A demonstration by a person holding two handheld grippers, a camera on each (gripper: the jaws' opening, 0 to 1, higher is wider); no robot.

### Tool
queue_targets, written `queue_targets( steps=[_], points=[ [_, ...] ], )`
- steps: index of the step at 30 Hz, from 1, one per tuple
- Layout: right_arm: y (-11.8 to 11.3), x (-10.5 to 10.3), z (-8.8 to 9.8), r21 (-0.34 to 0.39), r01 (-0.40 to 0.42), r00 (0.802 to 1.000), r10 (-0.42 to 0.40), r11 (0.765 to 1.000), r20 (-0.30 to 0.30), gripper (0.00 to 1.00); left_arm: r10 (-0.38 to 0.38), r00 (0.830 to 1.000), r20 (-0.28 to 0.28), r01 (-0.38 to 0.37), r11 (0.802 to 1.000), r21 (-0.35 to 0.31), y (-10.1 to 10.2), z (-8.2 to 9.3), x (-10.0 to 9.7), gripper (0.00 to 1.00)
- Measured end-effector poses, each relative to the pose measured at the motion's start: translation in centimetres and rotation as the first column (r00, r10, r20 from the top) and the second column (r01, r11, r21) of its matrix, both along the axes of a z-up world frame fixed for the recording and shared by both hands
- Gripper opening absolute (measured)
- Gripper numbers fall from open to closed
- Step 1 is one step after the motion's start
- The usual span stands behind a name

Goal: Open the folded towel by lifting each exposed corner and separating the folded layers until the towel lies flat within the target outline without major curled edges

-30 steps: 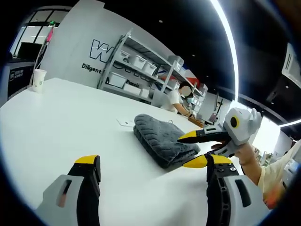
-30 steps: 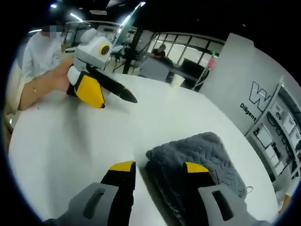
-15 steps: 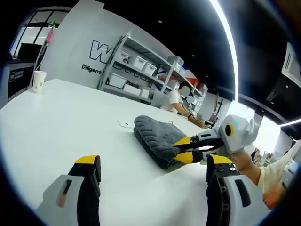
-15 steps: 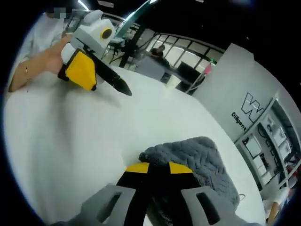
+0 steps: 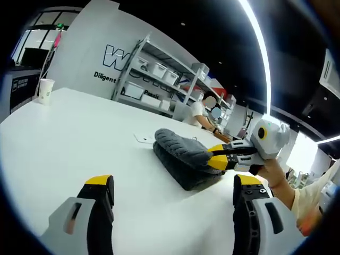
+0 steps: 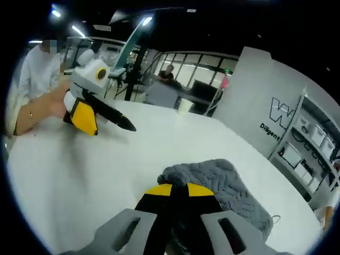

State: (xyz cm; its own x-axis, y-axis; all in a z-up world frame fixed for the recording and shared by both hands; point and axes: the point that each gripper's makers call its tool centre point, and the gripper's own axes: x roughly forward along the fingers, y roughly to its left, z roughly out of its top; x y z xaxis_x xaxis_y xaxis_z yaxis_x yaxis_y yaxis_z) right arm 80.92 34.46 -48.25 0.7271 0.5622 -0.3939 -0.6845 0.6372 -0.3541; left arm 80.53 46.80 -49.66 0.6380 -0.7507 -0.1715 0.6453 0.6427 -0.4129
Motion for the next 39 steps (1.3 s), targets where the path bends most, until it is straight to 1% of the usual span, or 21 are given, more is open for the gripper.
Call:
queue_targets(
  steps=[4, 5, 6, 9, 12, 14, 15, 16, 18, 20, 22, 23, 24, 27, 28, 29, 32, 35, 39],
  points=[
    [-1.7, 0.3, 2.6, 0.056, 0.042, 0.998, -0.045, 0.998, 0.043, 0.01, -0.008, 1.000, 0.004, 0.008, 1.000, 0.005, -0.1, 0.0, -0.1, 0.92],
    [-1.9, 0.3, 2.8, 0.062, 0.048, 0.998, -0.051, 0.997, 0.046, 0.01, -0.007, 1.000, 0.004, 0.007, 1.000, 0.008, -0.1, -0.1, -0.1, 0.92],
    [-2.7, 0.6, 3.7, 0.078, 0.068, 0.996, -0.072, 0.995, 0.055, 0.01, -0.009, 1.000, 0.001, 0.009, 1.000, 0.011, -0.2, -0.2, -0.1, 0.92],
    [-4.4, 0.9, 4.6, 0.098, 0.105, 0.991, -0.112, 0.990, 0.068, 0.01, -0.012, 1.000, -0.002, 0.012, 1.000, 0.019, -0.3, -0.4, -0.2, 0.92],
    [-5.9, 1.2, 5.4, 0.123, 0.142, 0.987, -0.150, 0.982, 0.063, 0.01, -0.018, 1.000, 0.001, 0.018, 0.999, 0.028, -0.3, -0.4, -0.2, 0.92],
    [-7.0, 1.4, 6.2, 0.145, 0.172, 0.981, -0.183, 0.974, 0.066, 0.01, -0.020, 1.000, 0.003, 0.020, 0.999, 0.031, -0.3, -0.4, -0.3, 0.92],
    [-7.8, 1.5, 6.9, 0.157, 0.189, 0.976, -0.203, 0.969, 0.078, 0.01, -0.021, 1.000, 0.004, 0.021, 0.999, 0.031, -0.3, -0.4, -0.3, 0.92],
    [-7.9, 1.5, 7.1, 0.159, 0.194, 0.975, -0.209, 0.968, 0.081, 0.01, -0.020, 1.000, 0.005, 0.020, 0.999, 0.032, -0.3, -0.4, -0.3, 0.92],
    [-9.3, 1.6, 8.0, 0.174, 0.228, 0.964, -0.247, 0.958, 0.096, 0.01, -0.018, 1.000, 0.004, 0.018, 0.999, 0.036, -0.3, -0.4, -0.2, 0.92],
    [-10.1, 1.7, 8.6, 0.187, 0.246, 0.957, -0.269, 0.951, 0.105, 0.01, -0.018, 1.000, 0.002, 0.018, 0.999, 0.038, -0.3, -0.5, -0.2, 0.92],
    [-11.3, 1.8, 9.3, 0.214, 0.273, 0.947, -0.301, 0.938, 0.108, 0.01, -0.019, 1.000, -0.002, 0.019, 0.999, 0.045, -0.3, -0.7, -0.1, 0.92],
    [-11.5, 1.8, 9.4, 0.219, 0.279, 0.946, -0.307, 0.935, 0.107, 0.01, -0.020, 1.000, -0.002, 0.020, 0.999, 0.046, -0.3, -0.7, -0.1, 0.92],
    [-12.4, 1.9, 9.6, 0.246, 0.311, 0.935, -0.342, 0.918, 0.096, 0.01, -0.022, 1.000, -0.003, 0.022, 0.998, 0.054, -0.3, -0.9, -0.2, 0.92],
    [-13.9, 1.9, 9.9, 0.277, 0.336, 0.927, -0.368, 0.900, 0.071, 0.01, -0.018, 1.000, 0.001, 0.018, 0.997, 0.074, -0.2, -1.0, 0.0, 0.92],
    [-14.0, 1.8, 9.9, 0.281, 0.339, 0.926, -0.371, 0.898, 0.068, 0.01, -0.018, 1.000, 0.001, 0.018, 0.997, 0.075, -0.2, -1.0, 0.0, 0.92],
    [-14.7, 1.8, 10.2, 0.296, 0.355, 0.920, -0.388, 0.887, 0.062, 0.01, -0.018, 1.000, -0.001, 0.018, 0.997, 0.078, -0.2, -1.1, 0.0, 0.92],
    [-16.5, 1.6, 10.7, 0.314, 0.393, 0.900, -0.431, 0.864, 0.060, 0.00, -0.020, 1.000, -0.006, 0.020, 0.997, 0.078, -0.2, -1.2, 0.0, 0.92],
    [-18.3, 1.4, 11.0, 0.333, 0.426, 0.883, -0.467, 0.841, 0.051, 0.00, -0.018, 1.000, 0.000, 0.018, 0.994, 0.105, -0.1, -1.5, 0.0, 0.92],
    [-20.1, 1.2, 11.1, 0.349, 0.464, 0.861, -0.507, 0.814, 0.038, 0.00, -0.019, 1.000, 0.004, 0.018, 0.991, 0.134, -0.1, -1.8, 0.0, 0.92]
  ],
)
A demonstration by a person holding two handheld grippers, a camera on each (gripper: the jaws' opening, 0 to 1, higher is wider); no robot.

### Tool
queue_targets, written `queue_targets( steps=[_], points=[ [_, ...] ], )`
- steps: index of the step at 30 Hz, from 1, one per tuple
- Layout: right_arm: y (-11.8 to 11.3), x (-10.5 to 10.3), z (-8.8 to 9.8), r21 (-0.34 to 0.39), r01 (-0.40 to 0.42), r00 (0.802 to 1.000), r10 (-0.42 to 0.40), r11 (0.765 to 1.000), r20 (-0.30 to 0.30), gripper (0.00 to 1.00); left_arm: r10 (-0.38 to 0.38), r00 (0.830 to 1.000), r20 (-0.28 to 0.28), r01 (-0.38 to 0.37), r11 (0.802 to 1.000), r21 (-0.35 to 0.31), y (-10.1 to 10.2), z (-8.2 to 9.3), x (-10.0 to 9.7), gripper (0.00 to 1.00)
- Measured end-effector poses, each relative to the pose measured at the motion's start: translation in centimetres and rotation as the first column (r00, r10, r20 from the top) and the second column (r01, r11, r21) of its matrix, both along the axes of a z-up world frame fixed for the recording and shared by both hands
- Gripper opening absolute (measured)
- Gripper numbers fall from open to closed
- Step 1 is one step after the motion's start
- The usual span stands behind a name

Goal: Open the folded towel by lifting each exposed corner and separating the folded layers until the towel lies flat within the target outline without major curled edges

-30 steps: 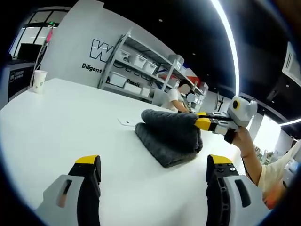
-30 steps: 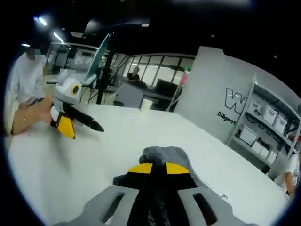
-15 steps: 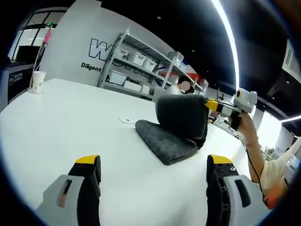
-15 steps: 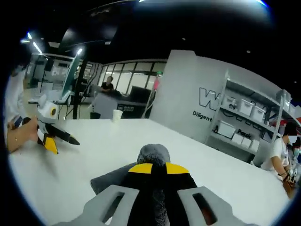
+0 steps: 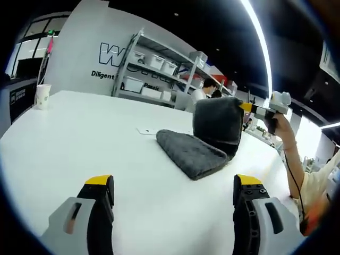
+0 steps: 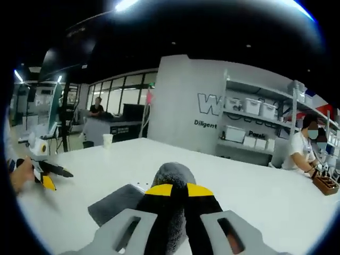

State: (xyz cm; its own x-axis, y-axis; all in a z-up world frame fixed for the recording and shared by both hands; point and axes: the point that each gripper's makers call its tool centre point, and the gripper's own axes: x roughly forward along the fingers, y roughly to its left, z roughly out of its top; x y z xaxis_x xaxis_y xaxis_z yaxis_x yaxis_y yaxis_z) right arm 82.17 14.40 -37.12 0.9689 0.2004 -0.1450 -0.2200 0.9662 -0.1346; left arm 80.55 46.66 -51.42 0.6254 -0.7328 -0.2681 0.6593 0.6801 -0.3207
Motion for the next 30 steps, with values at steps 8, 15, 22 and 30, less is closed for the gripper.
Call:
queue_targets(
  steps=[8, 15, 22, 30],
  points=[
    [-1.8, -0.4, -0.5, -0.015, 0.033, 0.999, -0.034, 0.999, -0.016, 0.00, -0.007, 1.000, -0.011, 0.007, 1.000, 0.015, -0.3, -0.5, -0.1, 0.91],
    [-4.1, -0.8, -1.1, 0.021, 0.095, 0.995, -0.094, 0.995, -0.040, 0.00, -0.004, 1.000, -0.012, 0.005, 1.000, 0.019, -0.2, -0.6, 0.0, 0.91],
    [-5.2, -1.2, -1.7, 0.011, 0.125, 0.991, -0.124, 0.992, -0.055, 0.00, -0.004, 1.000, -0.004, 0.004, 0.999, 0.042, -0.4, -0.6, -0.1, 0.91],
    [-8.0, -2.8, -3.5, 0.011, 0.194, 0.978, -0.192, 0.981, -0.082, 0.00, 0.005, 1.000, 0.006, -0.005, 0.999, 0.043, -0.1, -0.3, -0.2, 0.91]
  ],
)
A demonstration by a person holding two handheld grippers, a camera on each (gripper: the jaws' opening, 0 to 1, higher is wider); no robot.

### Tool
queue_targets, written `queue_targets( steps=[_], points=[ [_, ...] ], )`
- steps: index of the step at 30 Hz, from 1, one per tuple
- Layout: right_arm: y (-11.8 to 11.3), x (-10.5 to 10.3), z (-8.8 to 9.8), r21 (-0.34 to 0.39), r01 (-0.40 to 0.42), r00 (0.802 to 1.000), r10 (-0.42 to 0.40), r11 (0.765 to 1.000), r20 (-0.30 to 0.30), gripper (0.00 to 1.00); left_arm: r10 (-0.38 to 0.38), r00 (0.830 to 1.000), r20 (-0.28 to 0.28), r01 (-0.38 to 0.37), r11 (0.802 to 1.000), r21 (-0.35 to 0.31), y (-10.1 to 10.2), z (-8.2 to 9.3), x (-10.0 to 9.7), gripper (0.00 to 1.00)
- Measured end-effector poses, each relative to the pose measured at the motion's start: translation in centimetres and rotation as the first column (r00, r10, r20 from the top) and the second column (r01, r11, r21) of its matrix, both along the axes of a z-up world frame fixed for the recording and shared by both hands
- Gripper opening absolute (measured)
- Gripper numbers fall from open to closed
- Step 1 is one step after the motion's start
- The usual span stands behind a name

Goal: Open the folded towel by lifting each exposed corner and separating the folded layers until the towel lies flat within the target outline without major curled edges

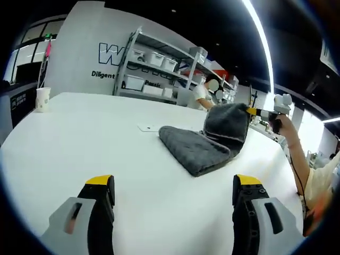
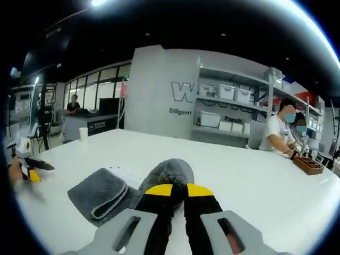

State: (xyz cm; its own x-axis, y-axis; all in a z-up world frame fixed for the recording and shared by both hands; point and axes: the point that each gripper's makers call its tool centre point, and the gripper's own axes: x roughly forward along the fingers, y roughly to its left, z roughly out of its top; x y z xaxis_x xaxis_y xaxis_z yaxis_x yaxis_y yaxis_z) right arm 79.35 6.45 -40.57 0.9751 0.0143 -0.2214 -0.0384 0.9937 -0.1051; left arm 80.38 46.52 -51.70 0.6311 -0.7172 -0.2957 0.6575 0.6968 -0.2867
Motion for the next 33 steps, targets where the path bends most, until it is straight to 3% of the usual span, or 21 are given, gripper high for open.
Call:
queue_targets(
  steps=[7, 19, 33],
  points=[
    [-2.2, -1.4, -2.3, 0.007, 0.056, 0.998, -0.056, 0.998, -0.038, 0.01, -0.009, 1.000, 0.010, 0.009, 1.000, -0.013, -0.4, 0.4, -0.2, 0.90],
    [-6.0, -3.2, -8.0, 0.057, 0.146, 0.982, -0.137, 0.988, -0.127, 0.01, 0.001, 1.000, 0.023, -0.001, 1.000, 0.000, -0.1, 0.6, 0.0, 0.90],
    [-7.9, -5.0, -12.1, 0.125, 0.202, 0.961, -0.172, 0.971, -0.217, 0.02, -0.011, 1.000, 0.008, 0.011, 1.000, -0.006, -0.4, 0.2, -0.2, 0.89]
  ],
)
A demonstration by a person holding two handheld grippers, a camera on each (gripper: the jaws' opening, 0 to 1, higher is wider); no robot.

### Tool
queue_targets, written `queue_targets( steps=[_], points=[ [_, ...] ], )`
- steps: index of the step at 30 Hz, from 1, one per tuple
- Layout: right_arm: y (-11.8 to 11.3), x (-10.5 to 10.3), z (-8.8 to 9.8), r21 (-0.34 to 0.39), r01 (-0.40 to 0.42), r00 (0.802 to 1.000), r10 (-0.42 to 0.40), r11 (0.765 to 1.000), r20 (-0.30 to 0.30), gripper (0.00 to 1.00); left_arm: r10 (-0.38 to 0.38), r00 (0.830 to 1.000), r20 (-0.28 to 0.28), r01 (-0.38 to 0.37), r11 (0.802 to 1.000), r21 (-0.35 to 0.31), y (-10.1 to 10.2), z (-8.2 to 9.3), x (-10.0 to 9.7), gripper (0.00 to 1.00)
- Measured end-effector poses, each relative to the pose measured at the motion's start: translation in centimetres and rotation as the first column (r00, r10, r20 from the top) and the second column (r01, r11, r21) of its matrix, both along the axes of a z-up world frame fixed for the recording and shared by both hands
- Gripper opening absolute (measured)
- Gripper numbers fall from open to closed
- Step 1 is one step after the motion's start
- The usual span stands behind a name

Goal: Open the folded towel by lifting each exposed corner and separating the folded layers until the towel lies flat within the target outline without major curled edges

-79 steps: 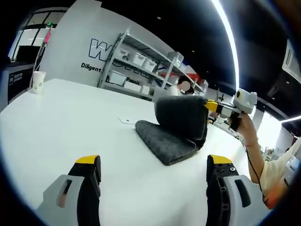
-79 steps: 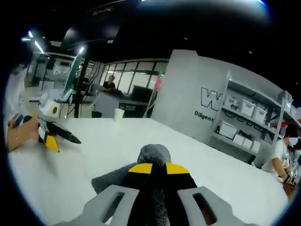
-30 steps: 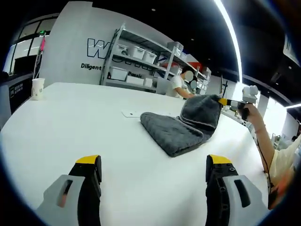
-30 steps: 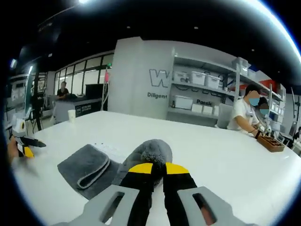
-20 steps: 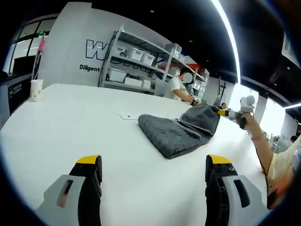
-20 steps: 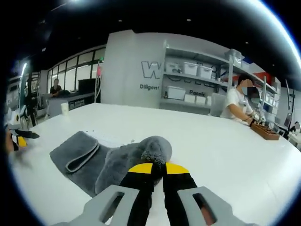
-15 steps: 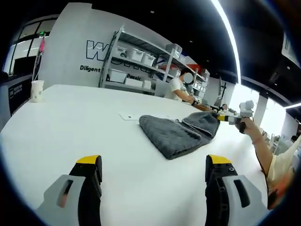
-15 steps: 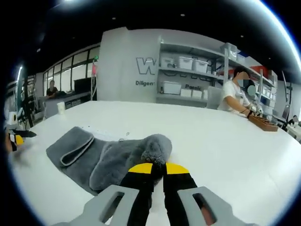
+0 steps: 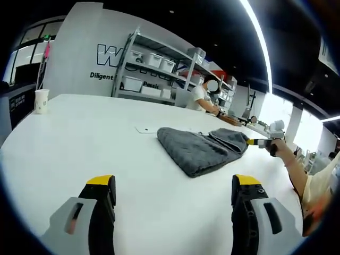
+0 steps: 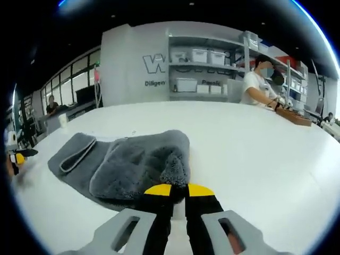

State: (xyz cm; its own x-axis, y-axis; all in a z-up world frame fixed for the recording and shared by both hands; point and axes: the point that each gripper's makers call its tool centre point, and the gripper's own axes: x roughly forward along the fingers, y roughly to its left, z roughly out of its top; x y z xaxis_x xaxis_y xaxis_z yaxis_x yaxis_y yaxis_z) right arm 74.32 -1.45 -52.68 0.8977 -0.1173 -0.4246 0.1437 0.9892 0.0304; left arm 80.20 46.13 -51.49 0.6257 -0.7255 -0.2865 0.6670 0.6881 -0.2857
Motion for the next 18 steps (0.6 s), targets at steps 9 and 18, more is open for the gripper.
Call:
queue_targets(
  steps=[9, 18],
  points=[
    [-0.7, -0.4, -2.1, 0.034, -0.001, 0.999, 0.002, 0.999, -0.050, 0.02, -0.007, 1.000, -0.006, 0.007, 1.000, 0.004, -0.3, -0.3, -0.1, 0.89],
    [-1.0, -0.8, -3.5, 0.057, -0.005, 0.996, 0.010, 0.998, -0.089, 0.00, -0.031, 1.000, -0.001, 0.031, 0.999, -0.025, -1.0, 0.4, -0.8, 0.89]
  ],
)
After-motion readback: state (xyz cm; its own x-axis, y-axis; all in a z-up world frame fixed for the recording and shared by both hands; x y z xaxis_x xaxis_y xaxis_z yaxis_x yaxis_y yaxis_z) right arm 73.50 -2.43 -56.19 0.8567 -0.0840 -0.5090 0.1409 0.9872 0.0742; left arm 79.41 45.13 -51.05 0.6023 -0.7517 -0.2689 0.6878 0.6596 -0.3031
